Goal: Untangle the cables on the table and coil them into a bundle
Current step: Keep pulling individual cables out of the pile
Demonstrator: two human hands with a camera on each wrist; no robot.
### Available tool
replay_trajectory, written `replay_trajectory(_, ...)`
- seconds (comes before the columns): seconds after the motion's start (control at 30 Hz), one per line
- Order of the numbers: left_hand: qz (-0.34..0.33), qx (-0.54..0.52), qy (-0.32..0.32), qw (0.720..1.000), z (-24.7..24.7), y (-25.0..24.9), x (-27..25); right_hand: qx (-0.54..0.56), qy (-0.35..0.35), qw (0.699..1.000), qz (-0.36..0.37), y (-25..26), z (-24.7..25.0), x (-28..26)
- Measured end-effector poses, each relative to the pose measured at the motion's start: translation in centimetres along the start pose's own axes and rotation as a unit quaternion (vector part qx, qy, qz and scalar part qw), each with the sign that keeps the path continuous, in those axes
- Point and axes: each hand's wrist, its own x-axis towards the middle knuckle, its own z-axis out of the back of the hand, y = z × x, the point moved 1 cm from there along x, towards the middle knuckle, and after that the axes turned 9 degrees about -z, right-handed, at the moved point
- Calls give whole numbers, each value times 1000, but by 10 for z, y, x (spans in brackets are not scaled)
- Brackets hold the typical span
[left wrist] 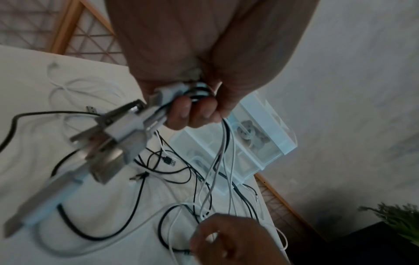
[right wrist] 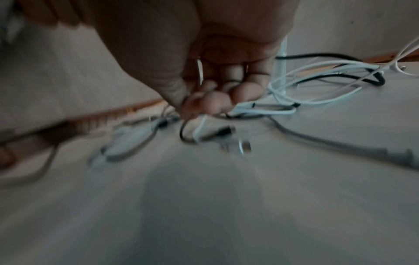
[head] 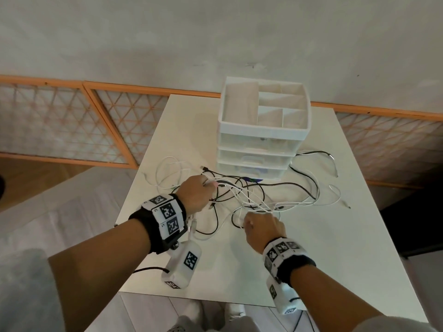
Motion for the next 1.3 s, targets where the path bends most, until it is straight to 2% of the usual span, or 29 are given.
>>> replay_trajectory(0.07, 3, -4, -19, 1000, 9, -2, 1, 99, -46, 994, 3, -4, 32, 4)
replay_trajectory(0.13, 13, -28, -40, 999, 17, -4, 2, 220, -124, 968, 8, -12, 79, 5)
replay_trajectory(0.27, 29, -64, -51, 996, 22, -9, 1, 487, -190, 852, 8, -28, 168, -6)
replay_trajectory(0.33, 38, -74, -50, 995, 21, -12, 3, 517, -214, 829, 22, -30, 188, -9)
replay_trajectory(0.4, 61, -100, -57, 992, 23, -16, 7, 504, -216, 835, 42, -26, 192, -12)
replay_trajectory(0.5, 103, -125, -77, 984, 28, -20, 16, 496, -175, 845, 97, -14, 182, -23)
replay_trajectory(0.57, 129, -117, -84, 981, 33, -16, 20, 512, -165, 831, 141, -4, 176, -28)
replay_trajectory(0.6, 142, -106, -84, 981, 36, -12, 21, 524, -177, 819, 153, -1, 176, -29)
replay_trajectory(0.67, 162, -79, -75, 981, 39, -2, 19, 524, -246, 802, 145, -1, 178, -24)
replay_trajectory(0.73, 167, -68, -65, 981, 39, 5, 16, 495, -302, 804, 127, -7, 181, -18)
replay_trajectory(0.77, 160, -81, -68, 981, 39, 6, 14, 481, -298, 815, 127, -9, 180, -17)
replay_trajectory(0.87, 104, -158, -89, 978, 41, -10, 12, 422, -225, 864, 156, -6, 171, -20)
replay_trajectory(0.93, 55, -193, -91, 975, 43, -30, 8, 395, -192, 882, 170, 0, 164, -23)
replay_trajectory(1.07, -44, -246, -24, 968, 37, -63, 0, 403, -177, 882, 166, 11, 162, -20)
replay_trajectory(1.17, -93, -224, 16, 970, 21, -74, -3, 419, -180, 875, 162, 22, 168, -17)
replay_trajectory(1.3, -133, -165, -6, 977, 3, -69, -3, 453, -205, 854, 154, 24, 185, -12)
